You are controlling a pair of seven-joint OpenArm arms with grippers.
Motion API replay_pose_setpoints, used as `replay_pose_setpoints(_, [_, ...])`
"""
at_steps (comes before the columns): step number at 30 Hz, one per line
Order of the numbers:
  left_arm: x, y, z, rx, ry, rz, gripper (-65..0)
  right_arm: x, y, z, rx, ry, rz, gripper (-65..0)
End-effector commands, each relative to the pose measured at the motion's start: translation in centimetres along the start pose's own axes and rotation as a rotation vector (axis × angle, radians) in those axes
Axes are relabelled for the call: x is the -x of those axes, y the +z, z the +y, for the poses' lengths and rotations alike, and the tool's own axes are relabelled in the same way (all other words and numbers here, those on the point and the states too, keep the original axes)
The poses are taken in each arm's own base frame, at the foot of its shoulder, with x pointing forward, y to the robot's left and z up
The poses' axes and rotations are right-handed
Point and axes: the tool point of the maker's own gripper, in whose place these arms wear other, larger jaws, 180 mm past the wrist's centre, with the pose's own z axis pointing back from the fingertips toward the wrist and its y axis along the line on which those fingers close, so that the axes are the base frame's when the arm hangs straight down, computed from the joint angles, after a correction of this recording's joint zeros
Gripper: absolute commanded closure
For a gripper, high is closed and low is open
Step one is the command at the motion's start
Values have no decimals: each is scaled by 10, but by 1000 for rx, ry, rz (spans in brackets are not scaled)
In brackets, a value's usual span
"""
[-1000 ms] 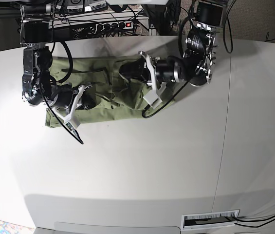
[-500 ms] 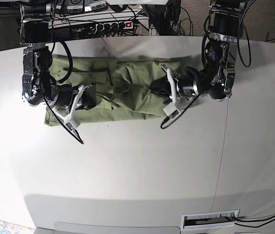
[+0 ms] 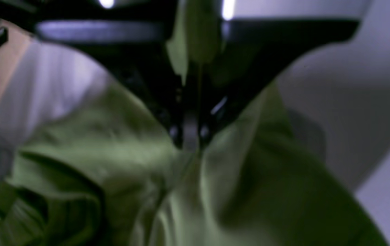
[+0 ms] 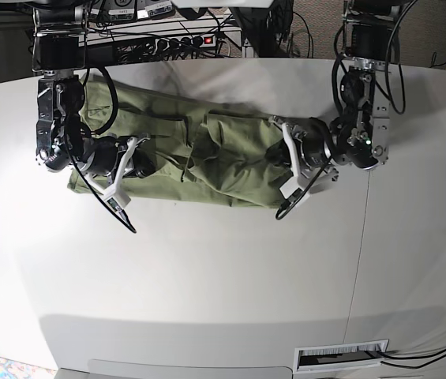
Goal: Fold the T-shirt properly
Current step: 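Push the folded end further toward the right gripper, laying it flat, then pull the folded layers with the left gripper to align their edges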
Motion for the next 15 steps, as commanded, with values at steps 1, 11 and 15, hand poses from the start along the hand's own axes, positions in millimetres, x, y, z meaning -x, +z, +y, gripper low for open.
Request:
replay_pose_setpoints(1, [-23,8,-2,9,-27,-68,-8,1,4,-7,26,19,23,0])
replay_pose_setpoints(11, [-25,15,22,-123,-88,-70,-65,1,4,-7,25,19,26,0])
replay_pose_setpoints(15, [-39,17,21,-116,-75,-126,-68,1,4,-7,25,19,25,0])
